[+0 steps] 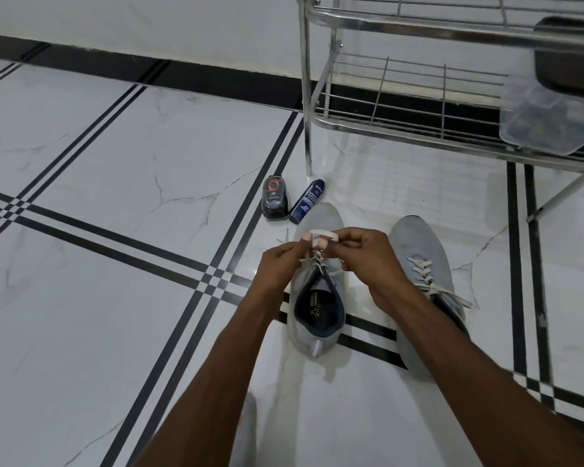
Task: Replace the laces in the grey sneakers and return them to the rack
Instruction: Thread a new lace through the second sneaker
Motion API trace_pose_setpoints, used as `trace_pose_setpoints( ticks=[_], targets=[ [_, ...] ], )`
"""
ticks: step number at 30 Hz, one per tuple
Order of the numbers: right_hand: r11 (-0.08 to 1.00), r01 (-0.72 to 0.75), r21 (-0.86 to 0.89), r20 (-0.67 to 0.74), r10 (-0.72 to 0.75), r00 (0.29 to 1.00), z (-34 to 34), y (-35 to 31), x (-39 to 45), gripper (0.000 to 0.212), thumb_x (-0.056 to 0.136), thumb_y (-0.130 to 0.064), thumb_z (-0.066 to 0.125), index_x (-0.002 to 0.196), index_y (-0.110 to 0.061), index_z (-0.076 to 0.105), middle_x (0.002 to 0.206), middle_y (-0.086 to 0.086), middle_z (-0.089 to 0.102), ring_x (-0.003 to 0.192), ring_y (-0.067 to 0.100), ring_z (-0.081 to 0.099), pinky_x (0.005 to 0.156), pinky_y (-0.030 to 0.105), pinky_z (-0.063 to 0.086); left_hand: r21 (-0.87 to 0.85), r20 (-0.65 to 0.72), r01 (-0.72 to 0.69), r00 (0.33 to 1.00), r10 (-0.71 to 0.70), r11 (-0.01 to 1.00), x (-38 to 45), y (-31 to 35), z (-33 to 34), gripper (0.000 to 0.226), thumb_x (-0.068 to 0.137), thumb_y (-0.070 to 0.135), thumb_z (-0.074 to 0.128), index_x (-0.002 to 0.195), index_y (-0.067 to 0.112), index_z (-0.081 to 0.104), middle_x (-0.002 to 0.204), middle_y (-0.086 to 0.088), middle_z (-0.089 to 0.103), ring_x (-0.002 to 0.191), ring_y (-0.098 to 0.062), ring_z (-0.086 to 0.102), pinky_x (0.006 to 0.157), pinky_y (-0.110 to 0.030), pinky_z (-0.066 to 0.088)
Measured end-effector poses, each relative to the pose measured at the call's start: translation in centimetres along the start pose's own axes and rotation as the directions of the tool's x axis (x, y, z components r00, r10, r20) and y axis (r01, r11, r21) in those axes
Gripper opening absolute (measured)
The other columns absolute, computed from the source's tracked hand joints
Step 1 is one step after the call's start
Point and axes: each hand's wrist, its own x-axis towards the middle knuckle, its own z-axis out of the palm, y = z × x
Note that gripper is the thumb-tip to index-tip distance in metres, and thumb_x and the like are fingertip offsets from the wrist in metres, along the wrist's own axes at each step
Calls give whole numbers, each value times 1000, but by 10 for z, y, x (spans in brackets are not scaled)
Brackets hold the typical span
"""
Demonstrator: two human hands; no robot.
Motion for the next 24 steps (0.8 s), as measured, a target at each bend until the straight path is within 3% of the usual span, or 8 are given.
trace_pose_setpoints(
  ticks=[4, 8, 11, 15, 17, 19, 22, 24],
  targets=[
    [1000, -7, -24, 21, 7, 1000, -3, 0, -1, 19, 80, -19, 84, 97, -14, 77, 87, 0, 79, 75, 4, 70, 60, 16, 47, -202, 10, 99, 995, -99, 974, 1, 4, 3, 30, 97, 33, 68, 117, 11, 71, 107, -6, 78, 86, -9, 74, 57, -22, 54],
    [999, -5, -32, 24, 6, 1000, -6, 2, -1, 20, 78, -15, 85, 97, -14, 77, 93, 0, 79, 81, 6, 71, 60, 15, 47, -166, 13, 147, 989, -147, 975, 5, 0, 3, 27, 93, 35, 73, 108, 12, 74, 101, -5, 79, 97, -16, 71, 76, -30, 47],
    [1000, -6, -23, 26, 7, 1000, -5, 3, -1, 16, 81, -11, 82, 97, -13, 78, 92, 2, 79, 77, 4, 71, 58, 13, 47, -281, -1, 152, 987, -159, 948, 7, -1, 3, 30, 89, 23, 77, 113, 6, 73, 99, -8, 77, 89, -17, 70, 69, -29, 49],
    [996, -77, -34, -86, 74, 994, -15, 11, 1, 9, 93, -13, 71, 99, -11, 76, 84, 2, 79, 77, 8, 74, 56, 18, 48, -380, -272, 46, 949, -159, 924, 7, -8, -3, 36, 79, 13, 86, 103, 17, 61, 104, -9, 74, 92, -18, 70, 68, -31, 46],
    [975, -217, 44, -220, 221, 950, -29, 27, 3, 11, 95, -21, 69, 99, -12, 75, 86, 2, 78, 77, 11, 72, 57, 21, 45, -458, -439, 21, 864, -247, 889, 6, -22, -11, 36, 80, 12, 85, 102, 18, 58, 103, -11, 74, 90, -19, 69, 70, -33, 50],
    [924, -347, 159, -250, 377, 892, -36, 42, 3, 18, 97, -24, 67, 102, -8, 73, 85, 3, 75, 69, 9, 65, 53, 21, 41, -477, -514, 63, 789, -336, 877, 4, -40, -18, 32, 81, 20, 86, 105, 12, 65, 103, -12, 74, 82, -18, 68, 67, -31, 53],
    [905, -369, 210, -141, 402, 905, -23, 49, 1, 28, 99, -29, 63, 104, -3, 71, 78, 7, 69, 61, 11, 61, 52, 21, 45, -495, -366, 146, 859, -358, 857, -2, -46, -8, 31, 90, 39, 78, 98, 9, 76, 93, -5, 72, 64, -12, 56, 55, -25, 48],
    [926, -327, 191, -43, 340, 939, -11, 44, -1, 27, 99, -32, 63, 99, -5, 70, 78, 10, 68, 64, 15, 61, 61, 24, 52, -468, -277, 163, 906, -319, 868, -6, -39, 6, 45, 94, 55, 66, 94, 11, 77, 94, -2, 73, 63, -11, 53, 57, -24, 46]
  ],
)
